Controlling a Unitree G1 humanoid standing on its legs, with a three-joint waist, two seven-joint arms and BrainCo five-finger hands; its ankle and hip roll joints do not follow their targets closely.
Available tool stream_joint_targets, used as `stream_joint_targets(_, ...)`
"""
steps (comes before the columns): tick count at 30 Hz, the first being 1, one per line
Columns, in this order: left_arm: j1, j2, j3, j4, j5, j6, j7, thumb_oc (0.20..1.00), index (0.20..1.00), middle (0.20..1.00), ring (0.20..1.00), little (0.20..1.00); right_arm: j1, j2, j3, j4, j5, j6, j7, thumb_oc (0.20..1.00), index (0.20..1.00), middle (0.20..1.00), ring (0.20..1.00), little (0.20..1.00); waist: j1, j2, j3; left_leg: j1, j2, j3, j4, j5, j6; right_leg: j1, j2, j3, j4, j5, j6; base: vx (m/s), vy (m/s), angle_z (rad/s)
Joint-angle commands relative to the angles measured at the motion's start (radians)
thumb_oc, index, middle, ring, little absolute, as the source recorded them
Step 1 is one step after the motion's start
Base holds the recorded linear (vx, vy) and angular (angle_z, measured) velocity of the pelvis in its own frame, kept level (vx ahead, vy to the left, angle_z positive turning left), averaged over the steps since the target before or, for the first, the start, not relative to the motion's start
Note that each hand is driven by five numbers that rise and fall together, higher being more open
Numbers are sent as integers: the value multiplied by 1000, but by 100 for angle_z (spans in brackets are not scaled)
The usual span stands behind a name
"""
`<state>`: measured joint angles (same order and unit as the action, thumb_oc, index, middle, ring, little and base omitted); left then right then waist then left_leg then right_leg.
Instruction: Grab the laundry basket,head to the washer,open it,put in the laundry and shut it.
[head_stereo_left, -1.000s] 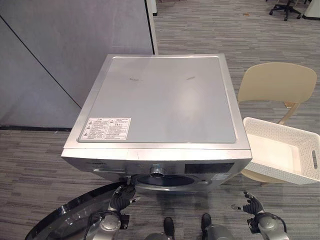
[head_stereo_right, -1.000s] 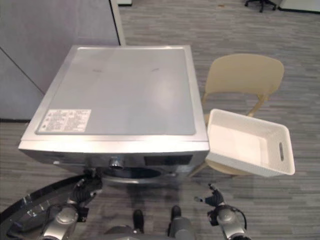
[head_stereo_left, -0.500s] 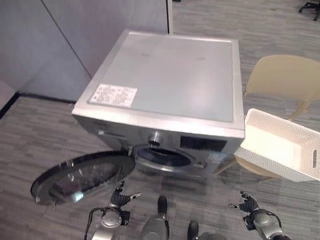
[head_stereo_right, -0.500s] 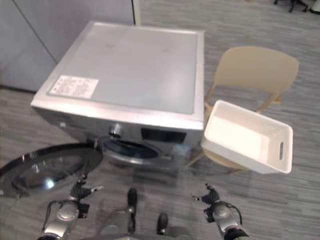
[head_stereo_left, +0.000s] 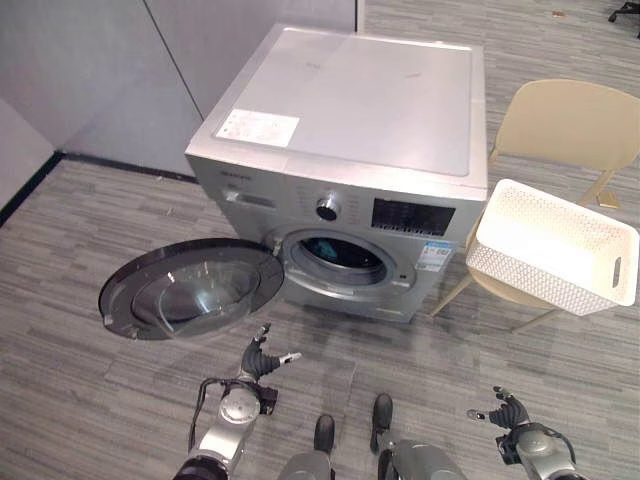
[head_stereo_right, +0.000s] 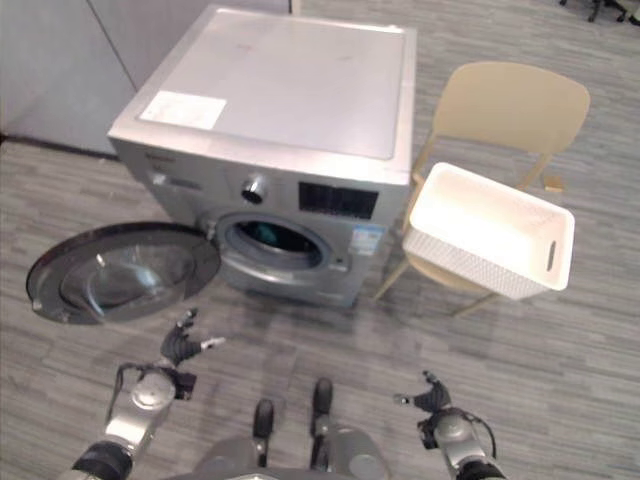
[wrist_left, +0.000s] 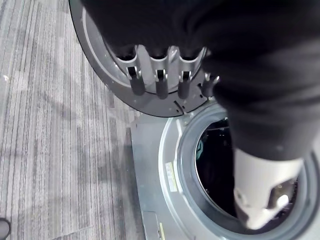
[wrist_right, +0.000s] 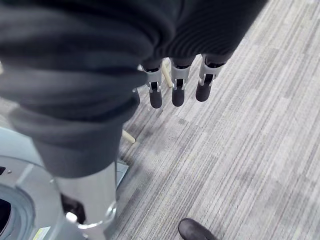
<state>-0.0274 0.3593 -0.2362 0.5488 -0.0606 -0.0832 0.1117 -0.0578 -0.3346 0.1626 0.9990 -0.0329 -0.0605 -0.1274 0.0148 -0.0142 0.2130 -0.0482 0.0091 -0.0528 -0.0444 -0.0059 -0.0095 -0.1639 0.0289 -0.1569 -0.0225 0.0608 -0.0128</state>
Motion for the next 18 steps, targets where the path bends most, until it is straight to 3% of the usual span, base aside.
stream_joint_targets(1, 19, 66, 24, -86, 78, -48, 24, 1000, 1000, 1000, 1000, 1000, 34, -2, 8, -8, 20, -18, -6, 1000, 1000, 1000, 1000, 1000, 4, -21, -75, -70, -30, 26, 30, -4, -8, 87, -89, 31, 74, -136, 105, 18, 197, -10)
stream_joint_targets(9, -172, 240, 56, -106, 231, -35, 121, 1000, 1000, 1000, 1000, 1000, 54, -24, 25, -67, -6, -25, 12, 1000, 1000, 1000, 1000, 1000, -17, -25, -85, -39, -39, 57, -9, -3, 6, 79, -110, 56, 89, -120, 136, 21, 102, -7)
stream_joint_targets(13, -332, 377, 26, 45, 305, -2, 141, 1000, 1000, 1000, 1000, 1000, 56, -55, 44, -98, -12, -24, 34, 1000, 1000, 1000, 1000, 1000, -37, -26, -82, -52, -41, 71, -17, 2, 10, 53, -115, 72, 88, -103, 148, -7, 75, -12)
stream_joint_targets(18, -583, 558, -84, 326, 359, 26, 132, 1000, 1000, 1000, 1000, 1000, 67, -91, 83, -154, -14, -37, 57, 1000, 1000, 1000, 1000, 1000, -59, -44, -53, -116, -36, 89, 1, 8, 14, -11, -119, 88, 96, -80, 159, -41, 67, -16)
